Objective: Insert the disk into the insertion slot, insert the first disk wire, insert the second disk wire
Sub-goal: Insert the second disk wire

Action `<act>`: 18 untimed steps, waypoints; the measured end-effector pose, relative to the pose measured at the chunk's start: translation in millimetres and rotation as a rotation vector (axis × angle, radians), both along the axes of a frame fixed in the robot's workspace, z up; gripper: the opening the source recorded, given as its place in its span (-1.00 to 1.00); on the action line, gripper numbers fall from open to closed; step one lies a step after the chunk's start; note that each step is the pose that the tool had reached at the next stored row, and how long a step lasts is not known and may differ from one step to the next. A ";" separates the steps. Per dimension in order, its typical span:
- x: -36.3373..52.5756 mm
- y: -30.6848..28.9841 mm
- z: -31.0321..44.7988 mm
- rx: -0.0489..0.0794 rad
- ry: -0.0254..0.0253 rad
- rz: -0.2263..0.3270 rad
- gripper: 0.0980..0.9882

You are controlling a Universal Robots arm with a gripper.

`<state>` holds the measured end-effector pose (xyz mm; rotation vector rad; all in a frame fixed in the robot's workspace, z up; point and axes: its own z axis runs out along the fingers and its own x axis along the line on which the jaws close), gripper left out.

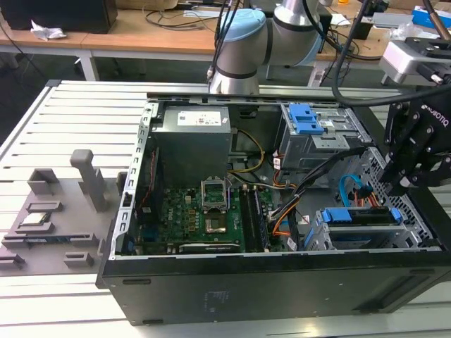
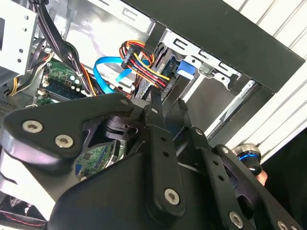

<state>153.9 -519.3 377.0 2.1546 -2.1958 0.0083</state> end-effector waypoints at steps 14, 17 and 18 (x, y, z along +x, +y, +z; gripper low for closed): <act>-30.5 3.5 -9.7 0.000 0.0000 0.000 -0.54; -31.4 3.5 -10.3 -0.001 0.0000 0.000 -0.54; -31.4 3.5 -10.3 -0.001 0.0000 0.000 -0.54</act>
